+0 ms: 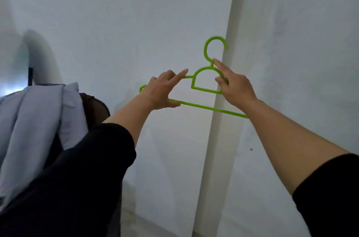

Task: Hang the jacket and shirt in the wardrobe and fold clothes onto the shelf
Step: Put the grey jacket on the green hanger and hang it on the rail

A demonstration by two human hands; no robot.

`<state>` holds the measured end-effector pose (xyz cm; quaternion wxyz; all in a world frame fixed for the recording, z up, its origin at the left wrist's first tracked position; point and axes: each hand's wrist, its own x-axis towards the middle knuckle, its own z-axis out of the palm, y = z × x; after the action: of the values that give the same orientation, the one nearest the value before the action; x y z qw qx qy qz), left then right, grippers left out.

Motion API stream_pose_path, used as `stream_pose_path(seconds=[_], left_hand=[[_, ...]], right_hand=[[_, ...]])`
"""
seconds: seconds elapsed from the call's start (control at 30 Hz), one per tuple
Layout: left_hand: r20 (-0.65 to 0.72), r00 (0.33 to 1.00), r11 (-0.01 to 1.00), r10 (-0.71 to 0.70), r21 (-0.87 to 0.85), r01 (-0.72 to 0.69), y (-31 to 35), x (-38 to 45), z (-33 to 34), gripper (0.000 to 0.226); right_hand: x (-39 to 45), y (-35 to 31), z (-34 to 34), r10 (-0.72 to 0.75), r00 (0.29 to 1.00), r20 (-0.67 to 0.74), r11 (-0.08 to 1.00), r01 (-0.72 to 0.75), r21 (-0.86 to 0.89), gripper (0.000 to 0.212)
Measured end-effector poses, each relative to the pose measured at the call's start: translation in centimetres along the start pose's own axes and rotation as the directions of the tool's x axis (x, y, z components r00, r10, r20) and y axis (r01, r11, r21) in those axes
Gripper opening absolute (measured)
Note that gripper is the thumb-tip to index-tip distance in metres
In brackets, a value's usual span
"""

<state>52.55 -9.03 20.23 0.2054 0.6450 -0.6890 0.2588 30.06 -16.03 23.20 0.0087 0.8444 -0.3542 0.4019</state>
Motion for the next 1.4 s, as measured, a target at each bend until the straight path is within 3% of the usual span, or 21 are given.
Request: stream_pose_path(seconds=[0.2, 0.43, 0.6, 0.7, 0.83, 1.1, 1.23, 1.4], left_hand=[[0.088, 0.953, 0.944, -0.291, 0.189, 0.271, -5.9, -5.9, -3.1, 0.086], [0.123, 0.782, 0.778, -0.611, 0.274, 0.565, -14.9, -13.8, -6.1, 0.068], [0.147, 0.677, 0.678, -0.721, 0.350, 0.646, -20.3, -17.6, -7.3, 0.062], [0.192, 0.632, 0.650, -0.750, 0.387, 0.654, -22.8, -18.1, -7.2, 0.063], [0.213, 0.640, 0.659, -0.739, 0.427, 0.619, -25.7, -17.4, -5.8, 0.062], [0.296, 0.570, 0.642, -0.767, 0.366, 0.674, -31.3, -15.0, -0.2, 0.061], [0.268, 0.552, 0.613, -0.790, 0.359, 0.703, -34.8, -12.6, 2.8, 0.058], [0.254, 0.484, 0.546, -0.837, 0.341, 0.765, -40.5, -9.9, 7.0, 0.048]], right_hand=[[0.7, -5.2, 4.1, -0.121, 0.986, 0.118, 0.988, 0.108, 0.107, 0.054], [3.8, -11.3, 10.2, -0.183, 0.960, 0.211, 0.977, 0.154, 0.147, 0.054], [5.2, -15.6, 15.5, -0.181, 0.948, 0.264, 0.976, 0.140, 0.165, 0.057], [5.8, -17.4, 17.9, -0.155, 0.947, 0.283, 0.972, 0.095, 0.214, 0.058], [6.6, -18.9, 21.0, -0.103, 0.952, 0.287, 0.966, 0.028, 0.255, 0.058], [10.3, -20.7, 28.8, -0.050, 0.945, 0.325, 0.959, -0.046, 0.281, 0.054], [13.1, -21.5, 33.5, -0.032, 0.939, 0.344, 0.957, -0.070, 0.281, 0.057], [17.1, -22.0, 39.5, -0.076, 0.925, 0.373, 0.942, -0.056, 0.330, 0.059]])
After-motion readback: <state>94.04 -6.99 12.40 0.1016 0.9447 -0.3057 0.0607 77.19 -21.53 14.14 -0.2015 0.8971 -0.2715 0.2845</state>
